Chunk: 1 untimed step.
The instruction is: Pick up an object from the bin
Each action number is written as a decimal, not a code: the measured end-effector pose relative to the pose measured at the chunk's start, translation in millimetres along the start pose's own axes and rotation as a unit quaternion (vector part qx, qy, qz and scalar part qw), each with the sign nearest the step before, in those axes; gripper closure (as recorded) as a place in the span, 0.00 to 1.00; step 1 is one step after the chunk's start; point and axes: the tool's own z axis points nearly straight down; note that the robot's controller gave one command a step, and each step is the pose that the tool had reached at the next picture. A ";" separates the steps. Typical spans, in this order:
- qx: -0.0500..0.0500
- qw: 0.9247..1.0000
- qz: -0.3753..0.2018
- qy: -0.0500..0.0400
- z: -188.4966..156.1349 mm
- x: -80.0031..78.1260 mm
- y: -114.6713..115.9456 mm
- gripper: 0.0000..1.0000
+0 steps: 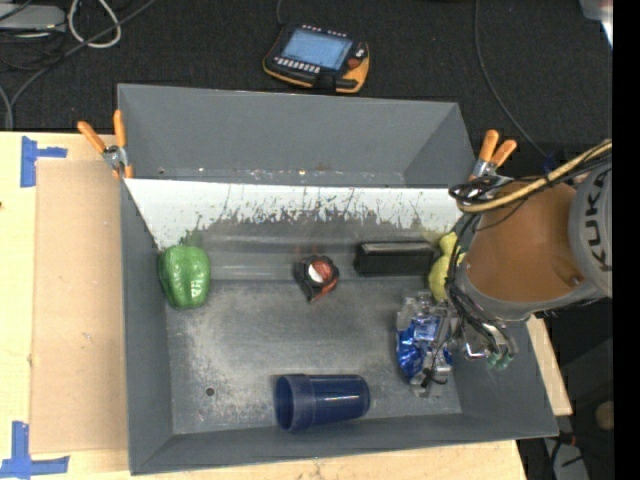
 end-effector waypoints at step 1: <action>0.000 1.000 -0.002 -0.004 -3.9 -1.9 0.3 0.00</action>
Offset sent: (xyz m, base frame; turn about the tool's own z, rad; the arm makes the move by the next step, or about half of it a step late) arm -0.0138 -0.0967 -0.0759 -0.0686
